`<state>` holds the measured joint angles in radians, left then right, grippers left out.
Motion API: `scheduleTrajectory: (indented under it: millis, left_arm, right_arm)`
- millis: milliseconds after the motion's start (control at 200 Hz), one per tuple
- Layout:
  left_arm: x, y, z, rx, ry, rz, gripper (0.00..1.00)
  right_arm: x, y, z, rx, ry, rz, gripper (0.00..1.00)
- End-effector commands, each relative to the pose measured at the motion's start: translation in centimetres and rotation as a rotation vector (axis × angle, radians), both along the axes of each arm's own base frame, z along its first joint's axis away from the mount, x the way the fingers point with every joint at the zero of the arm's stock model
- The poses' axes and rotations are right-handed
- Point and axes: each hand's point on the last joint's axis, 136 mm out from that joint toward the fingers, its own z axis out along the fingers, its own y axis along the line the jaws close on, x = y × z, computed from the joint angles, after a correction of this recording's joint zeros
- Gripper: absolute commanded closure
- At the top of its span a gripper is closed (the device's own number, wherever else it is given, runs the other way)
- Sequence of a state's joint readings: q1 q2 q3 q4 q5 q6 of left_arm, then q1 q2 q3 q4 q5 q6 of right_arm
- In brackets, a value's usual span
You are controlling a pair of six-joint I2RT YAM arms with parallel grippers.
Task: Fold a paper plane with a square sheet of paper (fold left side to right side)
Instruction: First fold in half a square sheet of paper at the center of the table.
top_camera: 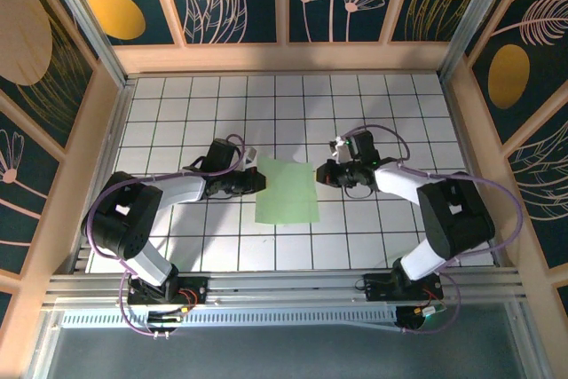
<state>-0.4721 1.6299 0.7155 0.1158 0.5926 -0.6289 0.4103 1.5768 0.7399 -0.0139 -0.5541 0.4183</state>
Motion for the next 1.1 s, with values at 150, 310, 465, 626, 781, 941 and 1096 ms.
scheduleTrajectory:
  millis: [150,310,465,626,781,941,1096]
  left_arm:
    - [0.4,0.0,-0.2,0.028,0.005,-0.006,1.00]
    - [0.5,-0.2,0.2,0.019,0.003,-0.007,1.00]
    - [0.7,-0.7,1.3,-0.027,-0.011,0.000,0.86]
    - [0.9,-1.5,2.9,-0.102,-0.025,-0.001,0.66]
    - [1.0,-2.1,4.9,-0.176,-0.048,-0.007,0.55]
    - [1.0,-3.0,6.4,-0.249,-0.053,-0.026,0.47]
    - [1.3,-4.0,6.5,-0.266,-0.047,-0.040,0.40]
  right_arm:
    - [0.7,1.4,-1.9,-0.065,0.006,0.003,1.00]
    - [0.3,1.1,-3.7,-0.098,0.042,-0.001,1.00]
    - [-0.3,0.7,-5.2,-0.131,0.076,-0.004,1.00]
    - [-0.7,0.4,-6.0,-0.149,0.087,-0.007,1.00]
    - [-0.7,0.4,-6.6,-0.161,0.096,-0.005,1.00]
    - [-0.7,0.6,-6.9,-0.170,0.097,-0.001,1.00]
    - [-0.7,0.8,-6.9,-0.175,0.096,0.004,1.00]
